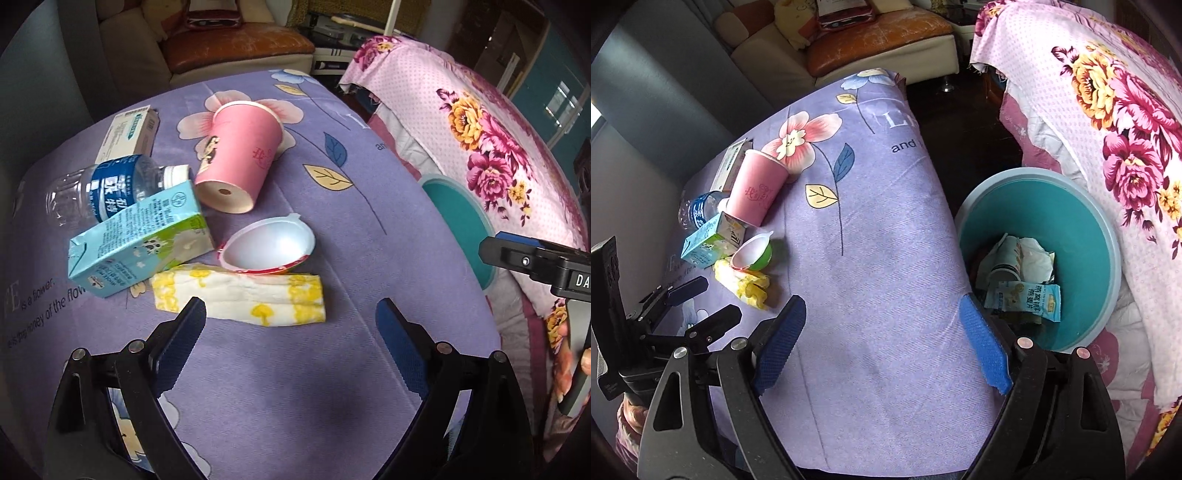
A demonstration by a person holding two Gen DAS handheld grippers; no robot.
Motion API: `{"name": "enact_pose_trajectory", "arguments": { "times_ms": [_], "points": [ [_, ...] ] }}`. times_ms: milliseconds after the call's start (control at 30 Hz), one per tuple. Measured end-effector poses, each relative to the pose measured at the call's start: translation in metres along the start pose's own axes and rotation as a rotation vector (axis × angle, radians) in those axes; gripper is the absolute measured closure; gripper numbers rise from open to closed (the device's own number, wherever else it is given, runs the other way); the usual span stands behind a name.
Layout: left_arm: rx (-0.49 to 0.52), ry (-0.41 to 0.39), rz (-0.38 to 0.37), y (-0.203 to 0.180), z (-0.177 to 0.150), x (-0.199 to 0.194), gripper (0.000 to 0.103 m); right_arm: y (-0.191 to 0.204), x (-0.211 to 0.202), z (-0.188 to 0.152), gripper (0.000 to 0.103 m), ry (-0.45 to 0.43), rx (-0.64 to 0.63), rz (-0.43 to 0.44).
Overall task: Collect trash
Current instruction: 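Reach both grippers back toward the remaining items on the table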
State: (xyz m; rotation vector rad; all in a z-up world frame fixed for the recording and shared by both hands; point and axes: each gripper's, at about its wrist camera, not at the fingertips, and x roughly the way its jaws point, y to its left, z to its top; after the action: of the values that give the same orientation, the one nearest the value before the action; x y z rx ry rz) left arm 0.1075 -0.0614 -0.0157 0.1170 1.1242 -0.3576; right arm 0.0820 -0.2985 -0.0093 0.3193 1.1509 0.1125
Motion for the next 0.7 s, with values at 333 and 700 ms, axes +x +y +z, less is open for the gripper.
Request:
{"name": "enact_pose_trajectory", "arguments": {
  "times_ms": [333, 700],
  "points": [
    [-0.215, -0.044, 0.095, 0.124, -0.009, -0.015, 0.010, 0.074, 0.042, 0.025, 0.021, 0.068, -0.089, 0.068],
    [-0.225, -0.029, 0.052, 0.165, -0.004, 0.009, 0.010, 0.117, 0.101, 0.042, 0.044, 0.160, -0.115, 0.094]
  ]
}}
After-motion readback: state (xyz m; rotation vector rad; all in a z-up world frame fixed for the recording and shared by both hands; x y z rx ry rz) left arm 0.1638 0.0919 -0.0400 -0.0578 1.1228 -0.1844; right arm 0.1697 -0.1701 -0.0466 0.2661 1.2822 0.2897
